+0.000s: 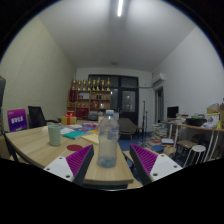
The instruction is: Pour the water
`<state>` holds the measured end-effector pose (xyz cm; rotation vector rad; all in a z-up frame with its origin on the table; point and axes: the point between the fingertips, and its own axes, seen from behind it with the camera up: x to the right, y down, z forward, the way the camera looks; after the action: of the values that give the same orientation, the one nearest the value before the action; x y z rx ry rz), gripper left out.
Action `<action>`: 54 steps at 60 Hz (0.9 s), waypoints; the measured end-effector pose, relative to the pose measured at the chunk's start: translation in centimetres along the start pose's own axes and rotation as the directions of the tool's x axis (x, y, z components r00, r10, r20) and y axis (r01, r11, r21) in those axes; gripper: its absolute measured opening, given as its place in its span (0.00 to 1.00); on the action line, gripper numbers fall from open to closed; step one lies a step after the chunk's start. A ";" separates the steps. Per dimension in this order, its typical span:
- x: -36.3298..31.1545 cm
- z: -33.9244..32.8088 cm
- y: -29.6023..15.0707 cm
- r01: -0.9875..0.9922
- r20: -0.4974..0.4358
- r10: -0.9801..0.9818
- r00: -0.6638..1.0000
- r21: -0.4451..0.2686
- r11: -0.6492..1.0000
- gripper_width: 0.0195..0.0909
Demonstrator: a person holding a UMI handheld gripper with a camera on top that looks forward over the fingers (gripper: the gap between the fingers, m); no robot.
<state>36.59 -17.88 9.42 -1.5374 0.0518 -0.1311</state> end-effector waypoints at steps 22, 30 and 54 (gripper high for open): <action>-2.0 11.9 -0.9 -0.030 -0.087 0.027 0.996 -0.032 0.999 0.87; -2.4 14.5 -0.5 -0.040 -0.097 0.036 0.995 -0.039 0.998 0.87; -1.0 16.2 0.5 -0.051 -0.215 0.033 0.976 -0.080 0.996 0.44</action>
<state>37.46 -1.69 9.41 -1.6008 0.2634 -0.2634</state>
